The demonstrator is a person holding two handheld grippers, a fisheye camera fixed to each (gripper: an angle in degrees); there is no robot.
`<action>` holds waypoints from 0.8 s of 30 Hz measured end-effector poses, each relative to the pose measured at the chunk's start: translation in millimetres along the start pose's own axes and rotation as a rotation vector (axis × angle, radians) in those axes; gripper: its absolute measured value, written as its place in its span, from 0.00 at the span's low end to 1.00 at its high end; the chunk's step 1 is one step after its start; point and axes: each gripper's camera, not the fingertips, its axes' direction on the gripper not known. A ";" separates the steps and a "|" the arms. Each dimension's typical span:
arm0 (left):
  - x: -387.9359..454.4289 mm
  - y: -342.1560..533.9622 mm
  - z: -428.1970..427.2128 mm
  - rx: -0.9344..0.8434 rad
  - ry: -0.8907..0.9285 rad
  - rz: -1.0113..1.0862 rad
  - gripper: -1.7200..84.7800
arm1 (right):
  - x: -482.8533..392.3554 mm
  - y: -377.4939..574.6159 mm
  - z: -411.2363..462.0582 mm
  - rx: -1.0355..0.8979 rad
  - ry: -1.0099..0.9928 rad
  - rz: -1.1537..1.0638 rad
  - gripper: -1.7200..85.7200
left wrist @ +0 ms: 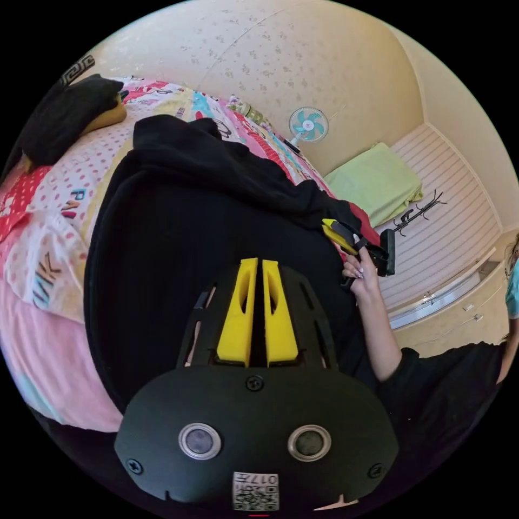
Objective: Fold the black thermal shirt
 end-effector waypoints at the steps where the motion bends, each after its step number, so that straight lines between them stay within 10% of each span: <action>1: -5.0 2.3 -19.5 0.027 -0.025 0.000 0.03 | -2.1 -0.9 -3.7 0.060 -0.022 -0.016 0.13; 9: -38.1 1.6 -42.4 0.120 0.095 -0.135 0.10 | -15.9 -66.0 49.2 -0.112 -0.045 0.116 0.08; 17: 50.8 14.6 -39.6 0.217 -0.267 0.190 0.17 | -338.2 -34.0 53.0 -0.389 -0.952 -0.694 0.11; 21: 50.1 0.8 -56.3 0.221 -0.221 0.163 0.19 | -340.5 -15.8 68.4 -0.276 -0.765 -0.675 0.16; 24: 35.5 -6.6 -86.6 0.217 -0.165 0.137 0.18 | -306.7 -12.5 116.9 -0.295 -0.271 -0.565 0.17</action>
